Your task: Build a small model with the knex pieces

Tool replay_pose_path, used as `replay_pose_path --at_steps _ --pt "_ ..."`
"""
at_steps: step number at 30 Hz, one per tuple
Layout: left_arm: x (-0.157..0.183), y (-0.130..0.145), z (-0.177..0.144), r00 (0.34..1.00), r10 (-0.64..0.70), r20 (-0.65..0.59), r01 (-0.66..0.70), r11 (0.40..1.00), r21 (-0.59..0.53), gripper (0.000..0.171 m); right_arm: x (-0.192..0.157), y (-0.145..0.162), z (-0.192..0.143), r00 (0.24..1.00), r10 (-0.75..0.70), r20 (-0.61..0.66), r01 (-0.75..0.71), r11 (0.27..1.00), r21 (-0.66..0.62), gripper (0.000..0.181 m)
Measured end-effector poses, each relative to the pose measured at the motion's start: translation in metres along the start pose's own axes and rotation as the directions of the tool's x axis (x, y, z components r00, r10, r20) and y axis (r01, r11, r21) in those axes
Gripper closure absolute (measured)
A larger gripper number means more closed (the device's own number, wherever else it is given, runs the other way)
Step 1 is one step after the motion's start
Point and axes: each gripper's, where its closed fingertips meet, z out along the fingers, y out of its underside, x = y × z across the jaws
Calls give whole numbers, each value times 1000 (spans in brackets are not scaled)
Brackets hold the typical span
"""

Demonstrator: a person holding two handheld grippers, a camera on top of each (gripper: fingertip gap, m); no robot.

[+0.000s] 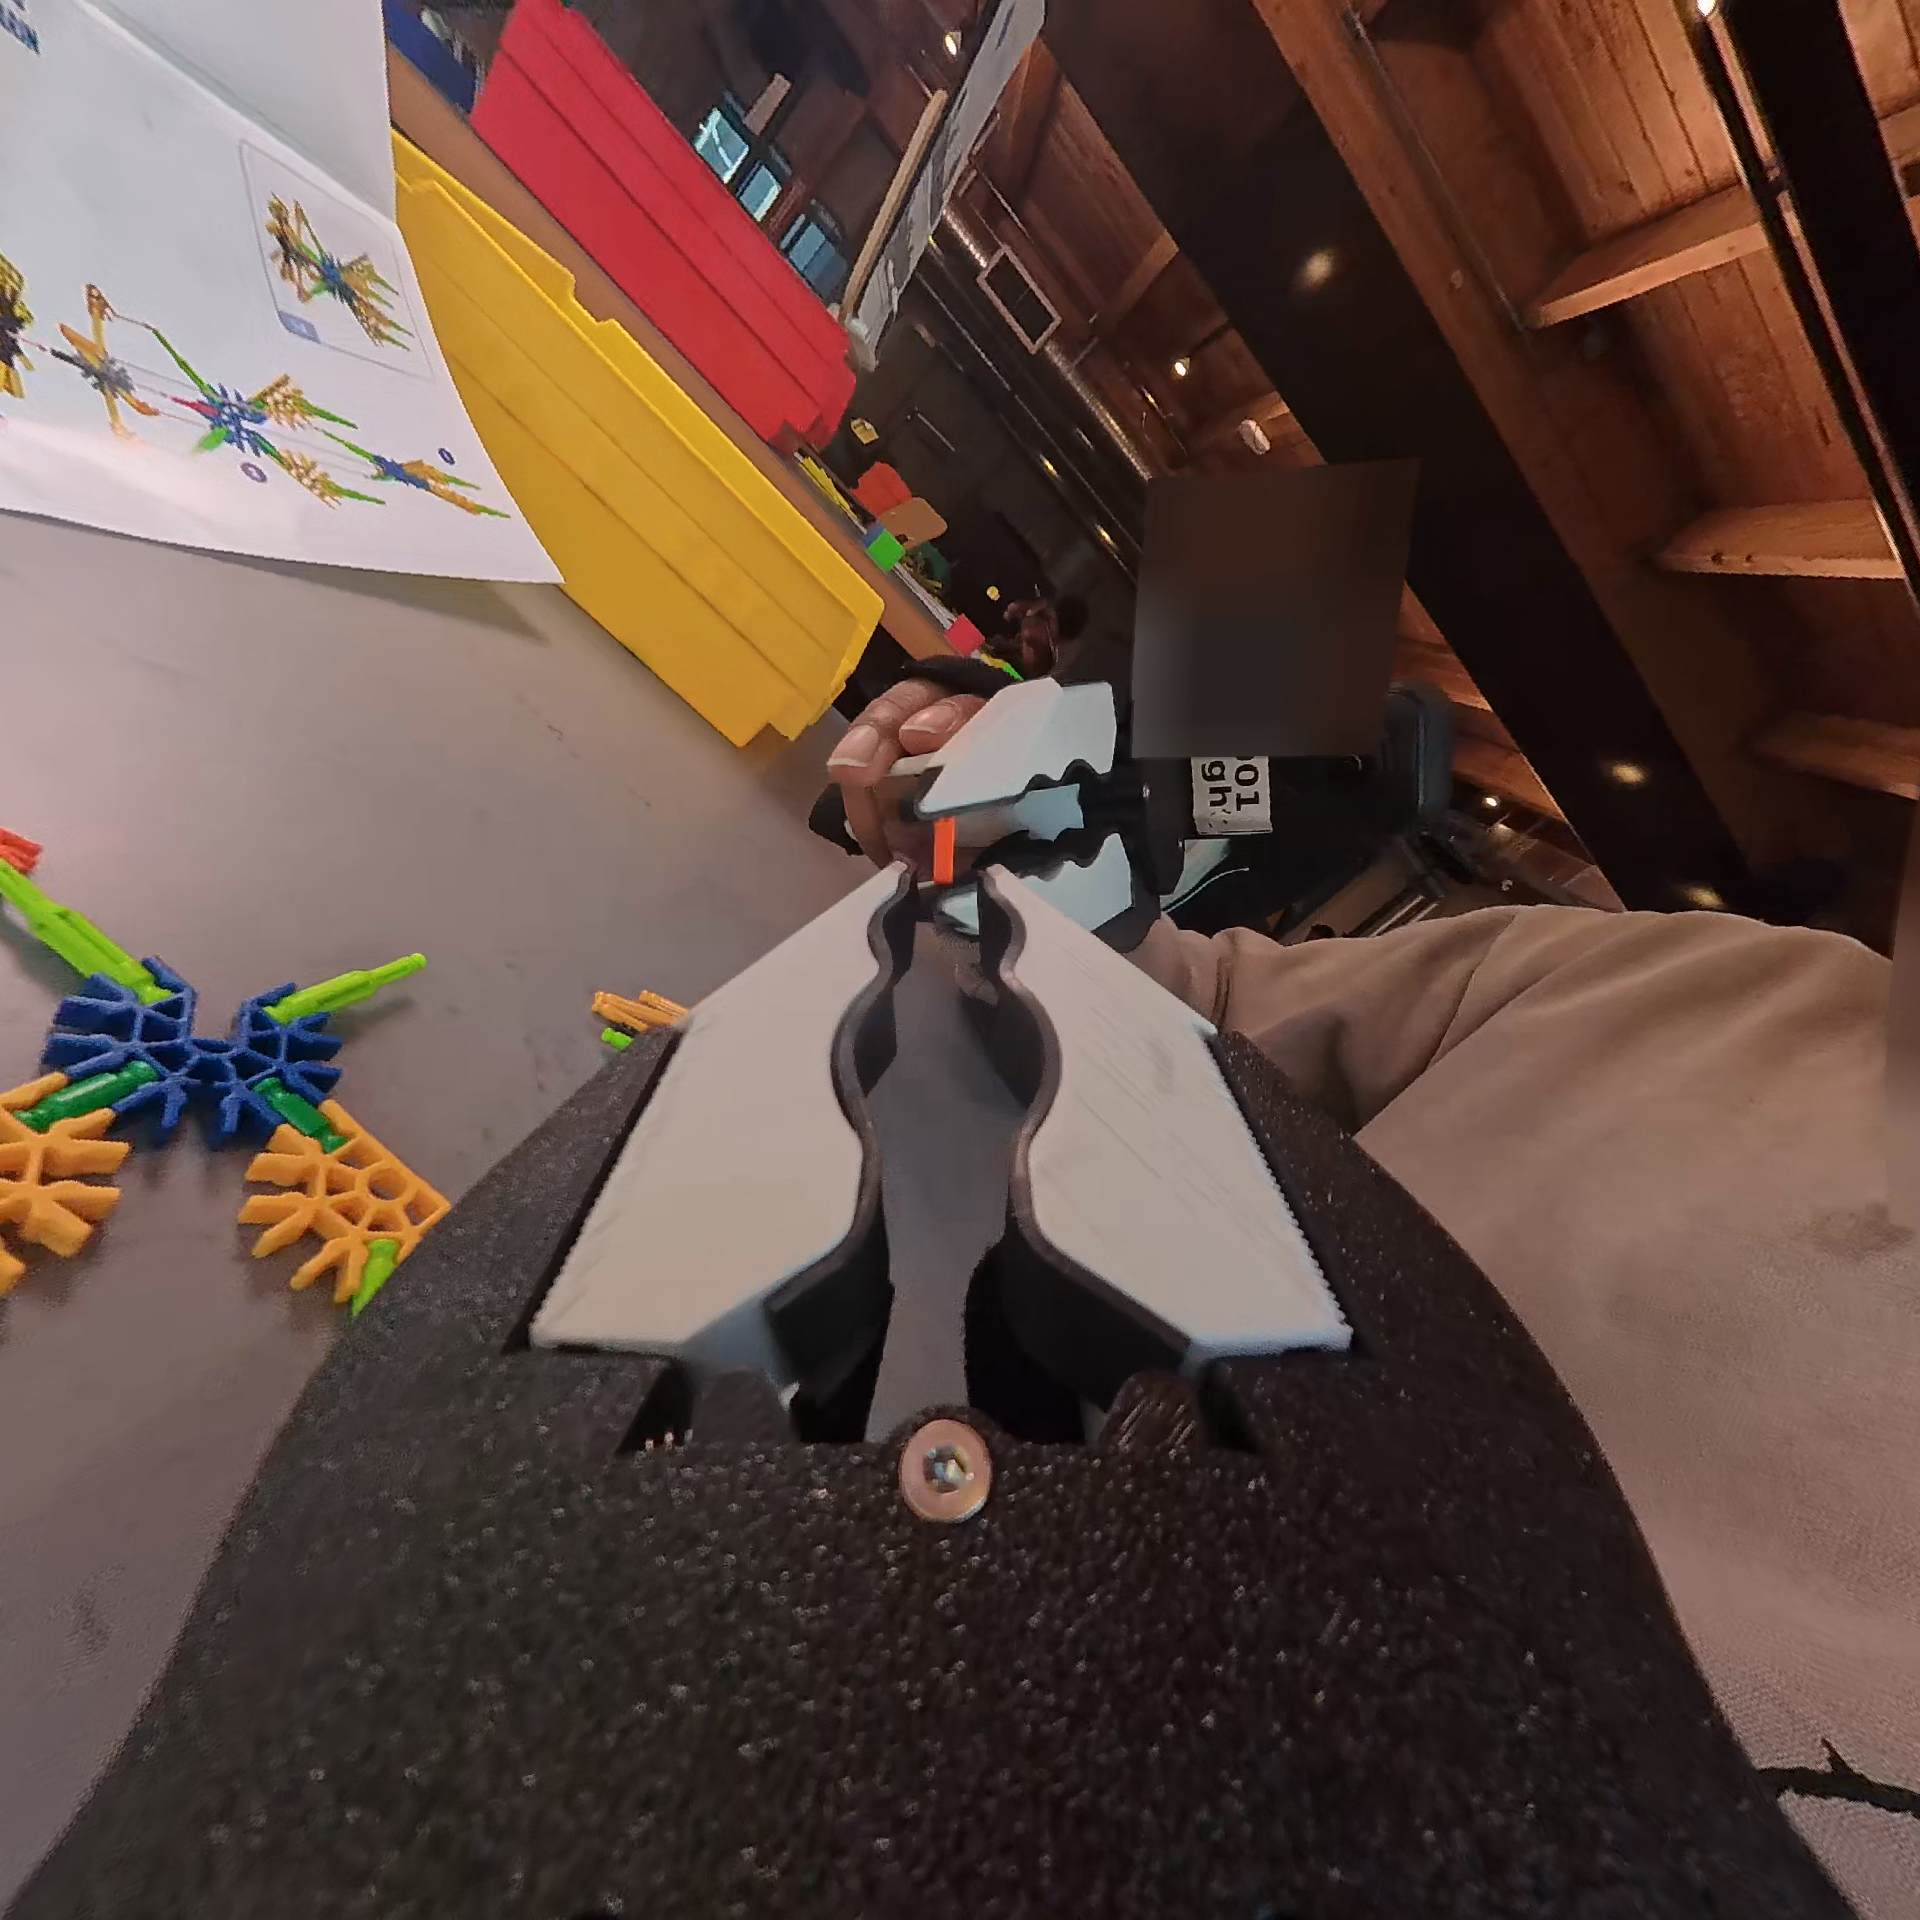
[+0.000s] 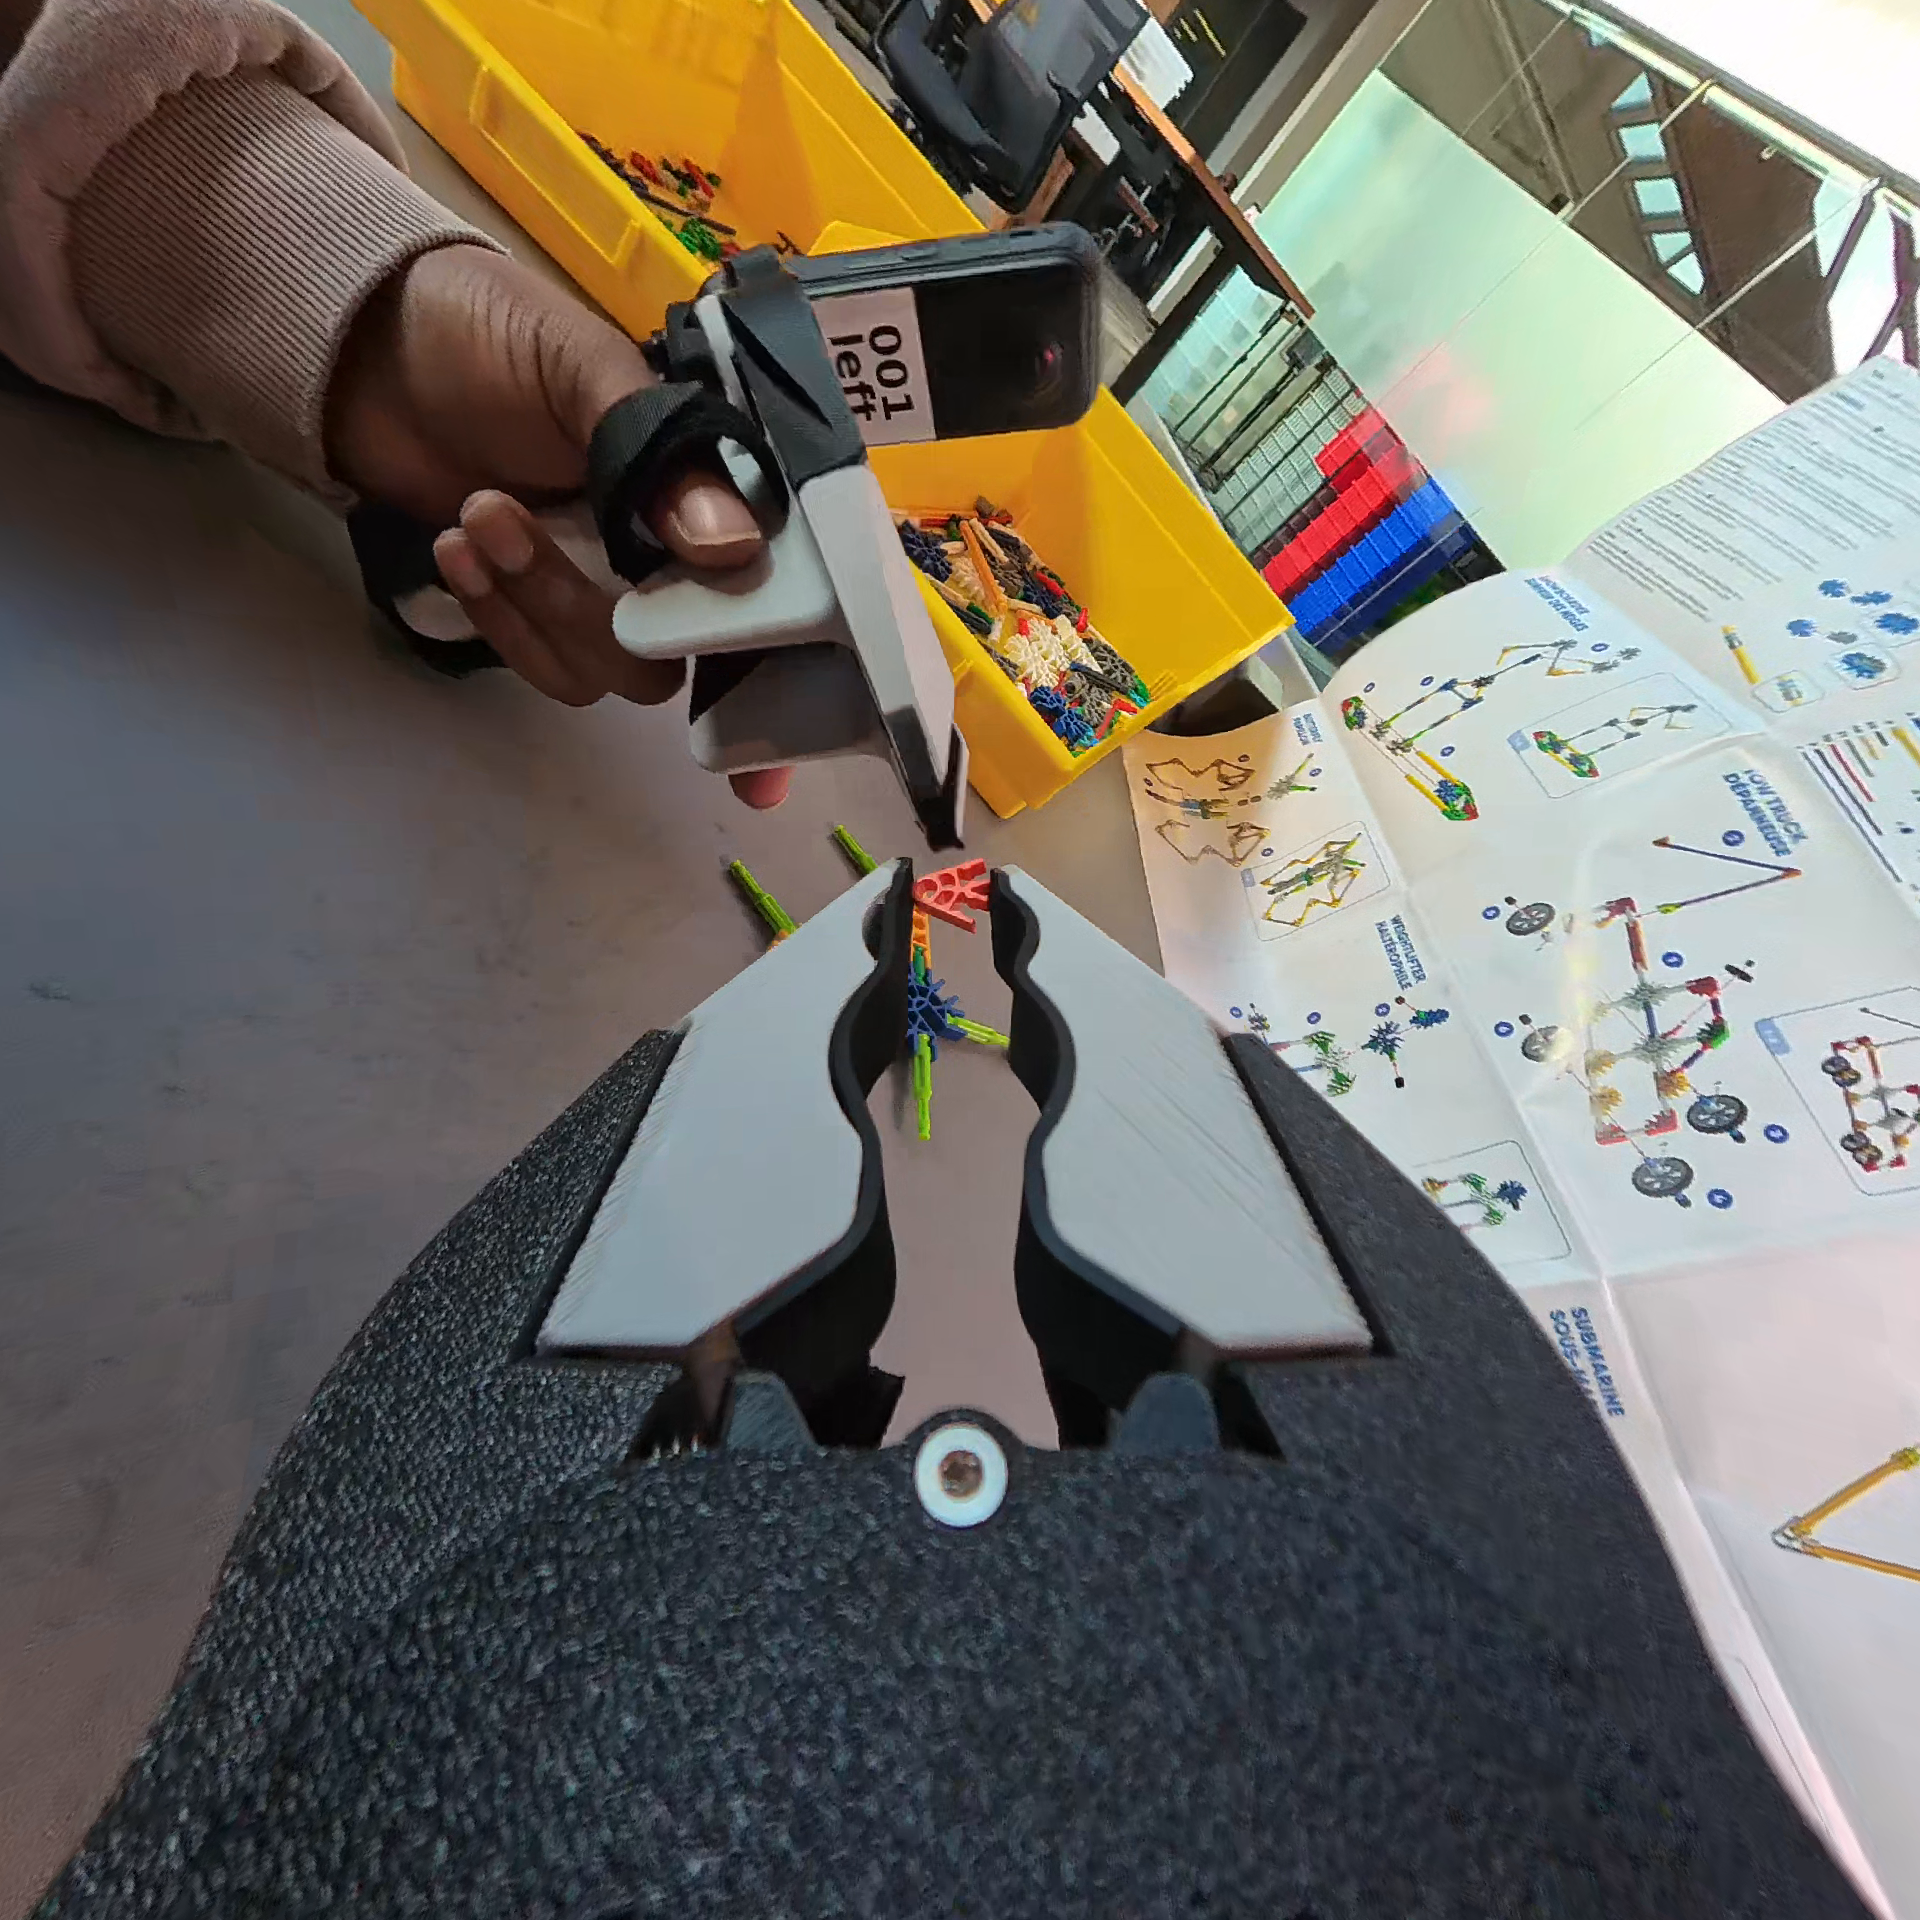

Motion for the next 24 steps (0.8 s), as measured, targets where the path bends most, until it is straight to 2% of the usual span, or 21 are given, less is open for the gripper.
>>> replay_pose_path --at_steps 2,5,8,11,13,16,19,21,22,24 --pt "-4 -7 -6 998 44 43 -45 999 15 152 23 6 -9 996 24 -87 -25 1000 -13 169" --pt "-12 -8 -11 977 157 146 -155 988 -26 142 89 29 -43 938 67 -339 -95 993 -66 169" --pt "-22 -6 -13 926 276 258 -257 961 -106 134 158 81 -109 783 92 -615 -231 962 -149 168" --pt "-28 -3 -14 878 364 311 -328 931 -161 128 194 148 -183 626 82 -775 -400 887 -229 169" --pt "-29 -4 -13 860 393 326 -357 919 -167 127 206 185 -227 534 78 -842 -499 833 -240 169" --pt "-28 -5 -13 835 436 336 -399 900 -176 128 214 218 -276 401 123 -908 -606 779 -162 169" --pt "-28 -5 -12 815 467 342 -426 884 -192 128 202 256 -294 354 204 -913 -721 681 -128 163" --pt "-28 -2 -11 813 472 341 -425 881 -207 128 198 273 -303 331 188 -925 -750 647 -137 141" --pt "-29 -1 -11 812 473 340 -422 880 -218 128 199 275 -307 316 182 -931 -754 644 -130 132" --pt "-30 2 -10 808 480 342 -419 876 -239 128 207 259 -304 295 221 -930 -716 695 -62 129"
